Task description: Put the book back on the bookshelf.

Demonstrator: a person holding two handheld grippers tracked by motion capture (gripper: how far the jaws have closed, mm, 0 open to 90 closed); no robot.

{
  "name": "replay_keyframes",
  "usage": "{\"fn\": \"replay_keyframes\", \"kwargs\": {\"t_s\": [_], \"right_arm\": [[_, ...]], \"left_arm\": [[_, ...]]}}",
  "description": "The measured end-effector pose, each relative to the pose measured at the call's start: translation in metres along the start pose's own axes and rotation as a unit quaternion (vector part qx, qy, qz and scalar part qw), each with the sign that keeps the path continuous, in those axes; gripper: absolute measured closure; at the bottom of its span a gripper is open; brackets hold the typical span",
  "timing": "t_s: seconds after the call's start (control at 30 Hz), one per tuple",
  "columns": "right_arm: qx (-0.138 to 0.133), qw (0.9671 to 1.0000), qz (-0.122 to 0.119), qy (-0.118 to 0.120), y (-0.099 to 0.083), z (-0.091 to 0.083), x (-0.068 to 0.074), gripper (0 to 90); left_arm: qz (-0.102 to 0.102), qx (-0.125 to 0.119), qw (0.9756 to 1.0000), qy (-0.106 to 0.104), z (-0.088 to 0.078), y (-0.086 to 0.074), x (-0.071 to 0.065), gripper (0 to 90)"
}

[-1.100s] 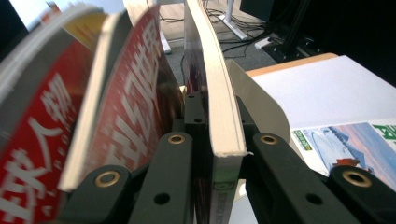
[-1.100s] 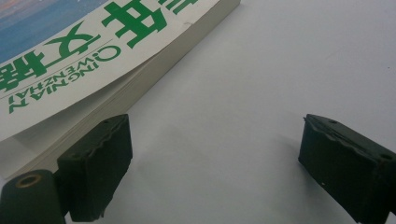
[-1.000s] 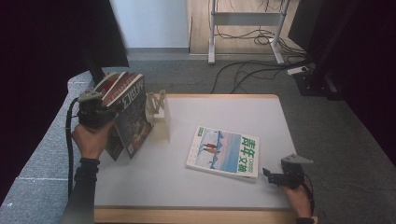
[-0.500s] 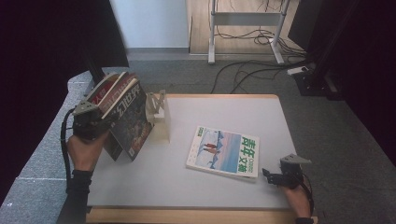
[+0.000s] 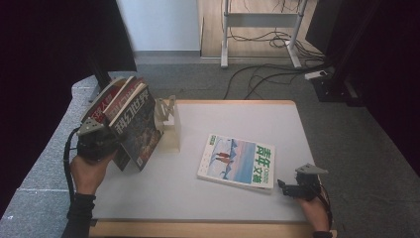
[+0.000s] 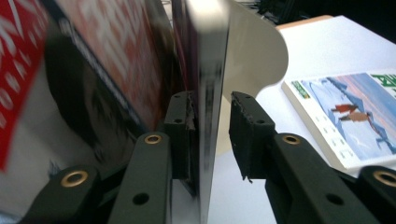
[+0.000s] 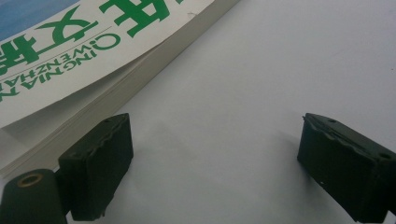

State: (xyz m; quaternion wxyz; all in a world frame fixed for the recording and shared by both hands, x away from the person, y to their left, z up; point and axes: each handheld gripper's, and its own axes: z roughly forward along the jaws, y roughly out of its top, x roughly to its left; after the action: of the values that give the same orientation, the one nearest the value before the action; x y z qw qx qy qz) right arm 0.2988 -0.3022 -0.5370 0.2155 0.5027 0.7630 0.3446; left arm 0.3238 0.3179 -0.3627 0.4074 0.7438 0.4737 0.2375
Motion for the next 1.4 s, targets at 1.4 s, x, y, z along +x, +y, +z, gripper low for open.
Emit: {"fn": "replay_keyframes", "kwargs": {"t_s": [1.4], "right_arm": [[0.001, 1.0, 0.001, 0.001, 0.0, 0.0, 0.0, 9.6]], "left_arm": [[-0.032, -0.001, 0.9993, 0.021, 0.047, -0.016, 0.003, 73.2]]}}
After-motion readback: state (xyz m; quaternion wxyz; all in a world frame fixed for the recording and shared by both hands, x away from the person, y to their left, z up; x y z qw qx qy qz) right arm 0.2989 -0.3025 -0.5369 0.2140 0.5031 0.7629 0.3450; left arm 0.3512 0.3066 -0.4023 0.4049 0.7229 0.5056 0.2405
